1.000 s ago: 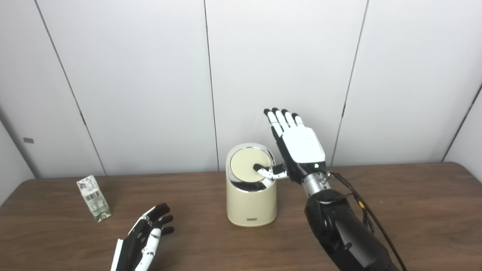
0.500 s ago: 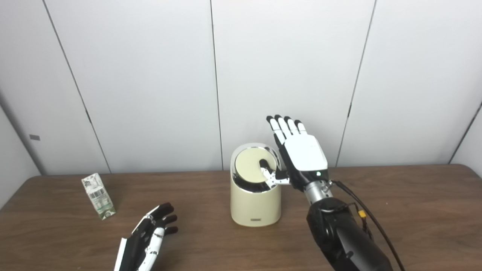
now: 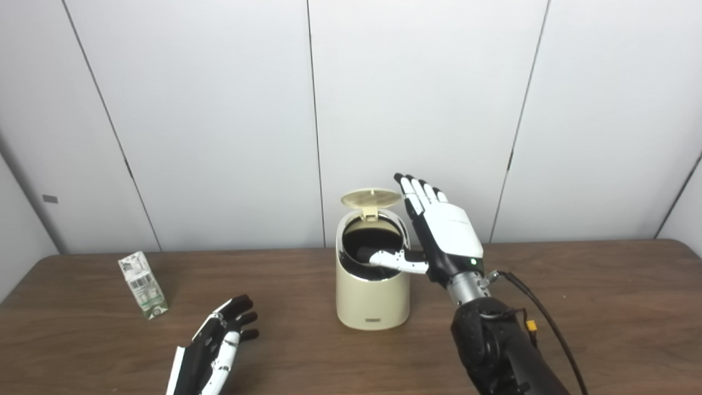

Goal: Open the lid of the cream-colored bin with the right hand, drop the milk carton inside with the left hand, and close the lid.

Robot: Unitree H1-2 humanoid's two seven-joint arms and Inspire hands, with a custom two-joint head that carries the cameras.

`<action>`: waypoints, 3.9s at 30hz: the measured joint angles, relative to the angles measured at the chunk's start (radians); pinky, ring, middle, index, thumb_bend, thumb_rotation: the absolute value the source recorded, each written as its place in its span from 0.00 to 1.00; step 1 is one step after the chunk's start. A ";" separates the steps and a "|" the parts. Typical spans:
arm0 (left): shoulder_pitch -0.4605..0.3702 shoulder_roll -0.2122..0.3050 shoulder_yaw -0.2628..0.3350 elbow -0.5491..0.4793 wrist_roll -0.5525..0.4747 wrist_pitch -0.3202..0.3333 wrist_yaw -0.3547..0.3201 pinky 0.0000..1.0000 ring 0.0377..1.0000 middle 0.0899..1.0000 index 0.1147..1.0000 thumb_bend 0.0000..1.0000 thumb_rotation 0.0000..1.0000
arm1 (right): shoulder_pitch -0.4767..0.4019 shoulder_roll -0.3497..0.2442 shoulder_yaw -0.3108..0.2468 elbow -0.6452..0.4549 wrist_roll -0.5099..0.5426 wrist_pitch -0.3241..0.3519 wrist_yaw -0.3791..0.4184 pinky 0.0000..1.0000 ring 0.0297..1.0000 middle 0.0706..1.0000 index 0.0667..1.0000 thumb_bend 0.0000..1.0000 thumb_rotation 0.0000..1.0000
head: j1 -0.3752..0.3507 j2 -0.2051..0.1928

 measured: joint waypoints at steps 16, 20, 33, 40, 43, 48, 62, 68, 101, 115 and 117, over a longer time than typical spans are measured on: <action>0.000 0.000 0.001 0.000 -0.005 0.000 -0.001 0.71 0.77 0.80 0.80 0.21 0.50 | 0.179 0.030 -0.165 -0.155 0.224 -0.069 -0.027 0.91 1.00 1.00 1.00 0.87 0.98 | 0.006 0.003; 0.001 0.001 0.001 0.000 -0.004 0.004 -0.001 0.70 0.77 0.80 0.80 0.22 0.52 | 0.295 0.027 -0.197 -0.118 0.305 -0.194 -0.069 0.89 0.97 0.99 0.98 0.67 0.93 | 0.009 0.003; 0.006 0.002 0.004 -0.005 0.000 0.014 0.003 0.70 0.76 0.78 0.78 0.21 0.48 | 0.516 0.024 -0.272 -0.118 0.459 -0.470 -0.112 0.57 0.69 0.70 0.71 0.18 0.35 | 0.014 0.018; 0.027 0.003 0.004 -0.025 0.000 0.018 0.003 0.71 0.77 0.79 0.79 0.22 0.49 | 0.549 0.044 -0.302 -0.109 0.477 -0.509 -0.132 0.59 0.70 0.72 0.71 0.17 0.31 | 0.021 0.025; 0.040 0.004 0.003 -0.044 0.024 0.023 0.010 0.72 0.77 0.79 0.78 0.23 0.54 | 0.552 0.051 -0.303 -0.109 0.474 -0.512 -0.135 0.60 0.71 0.72 0.72 0.16 0.33 | 0.031 0.035; 0.100 0.019 0.024 -0.110 0.115 0.048 0.046 0.66 0.74 0.76 0.74 0.43 0.21 | 0.573 0.055 -0.312 -0.124 0.491 -0.512 -0.133 0.61 0.71 0.73 0.72 0.17 0.29 | 0.046 0.046; 0.082 0.121 0.261 -0.290 0.240 0.055 0.212 0.57 0.65 0.65 0.65 0.71 0.19 | 0.592 0.026 -0.357 -0.144 0.572 -0.511 -0.076 0.65 0.74 0.75 0.73 0.17 0.25 | 0.173 0.055; 0.068 0.146 0.318 -0.296 0.200 0.139 0.226 0.53 0.67 0.66 0.64 0.78 0.21 | 0.592 0.012 -0.377 -0.144 0.590 -0.510 -0.057 0.64 0.73 0.75 0.73 0.16 0.09 | 0.230 0.044; -0.151 0.286 0.205 -0.059 0.199 0.510 0.137 0.88 0.94 0.96 0.96 1.00 0.46 | 0.490 -0.080 -0.464 0.059 0.789 -0.633 0.033 0.45 0.60 0.64 0.60 0.35 0.62 | 0.658 -0.021; -0.234 0.307 0.203 0.114 0.195 0.544 0.146 0.84 0.92 0.93 0.94 1.00 0.43 | 0.466 -0.093 -0.470 0.098 0.792 -0.656 0.038 0.43 0.59 0.63 0.60 0.38 0.64 | 0.715 -0.057; -0.249 0.314 0.201 0.146 0.196 0.530 0.147 0.85 0.92 0.93 0.95 1.00 0.43 | 0.454 -0.099 -0.470 0.117 0.796 -0.664 0.039 0.43 0.59 0.63 0.59 0.39 0.64 | 0.716 -0.061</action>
